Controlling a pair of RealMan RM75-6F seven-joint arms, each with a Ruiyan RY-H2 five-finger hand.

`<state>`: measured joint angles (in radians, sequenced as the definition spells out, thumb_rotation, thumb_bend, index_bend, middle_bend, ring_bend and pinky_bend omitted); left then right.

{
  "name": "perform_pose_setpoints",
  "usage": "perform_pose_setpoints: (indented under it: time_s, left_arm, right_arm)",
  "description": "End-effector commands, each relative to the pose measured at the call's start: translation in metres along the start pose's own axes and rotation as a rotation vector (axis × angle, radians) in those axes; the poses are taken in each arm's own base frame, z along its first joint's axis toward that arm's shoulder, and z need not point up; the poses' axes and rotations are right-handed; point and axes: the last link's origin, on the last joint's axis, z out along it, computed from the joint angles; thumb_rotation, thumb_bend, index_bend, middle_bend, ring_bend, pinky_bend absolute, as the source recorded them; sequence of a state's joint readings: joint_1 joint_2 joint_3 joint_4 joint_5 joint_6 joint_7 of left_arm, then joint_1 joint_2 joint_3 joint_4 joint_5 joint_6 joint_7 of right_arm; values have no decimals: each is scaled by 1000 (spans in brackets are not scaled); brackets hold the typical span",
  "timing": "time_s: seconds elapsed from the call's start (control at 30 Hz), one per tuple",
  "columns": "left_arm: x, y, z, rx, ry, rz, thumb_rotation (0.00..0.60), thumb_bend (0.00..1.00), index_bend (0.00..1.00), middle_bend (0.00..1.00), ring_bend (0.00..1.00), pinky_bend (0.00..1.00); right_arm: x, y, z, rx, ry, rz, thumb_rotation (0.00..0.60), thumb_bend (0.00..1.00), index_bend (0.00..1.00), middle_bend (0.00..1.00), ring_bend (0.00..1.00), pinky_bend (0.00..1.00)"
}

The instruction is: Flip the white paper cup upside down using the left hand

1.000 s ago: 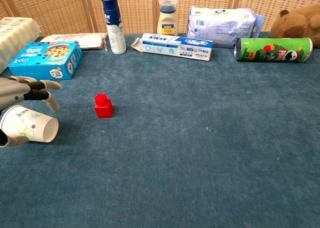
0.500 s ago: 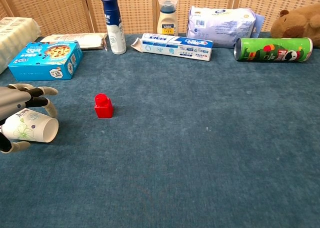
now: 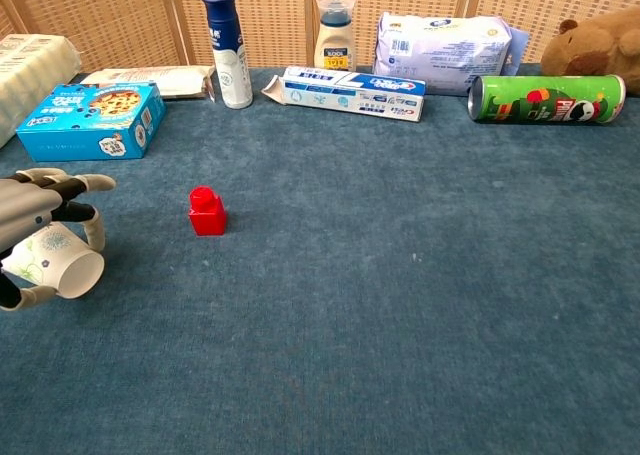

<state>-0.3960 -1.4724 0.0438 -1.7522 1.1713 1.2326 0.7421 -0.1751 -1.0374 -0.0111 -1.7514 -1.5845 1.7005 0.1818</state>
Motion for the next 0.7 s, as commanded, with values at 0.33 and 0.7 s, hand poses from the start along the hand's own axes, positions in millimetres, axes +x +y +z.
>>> perform_pose_setpoints:
  time_s: [0.33,0.7]
  left_arm:
    - [31,-5,-7,-7,1,-318,570,283,443,0,0,0]
    - [69,-26,5,-39,36,-820,565,283,442,0,0,0]
  right_arm:
    - [0,-1,1,11,7,5,600,252,413,332,313,380]
    - [-5,-3,4,24,-4,10,600,252,413,332,313,380]
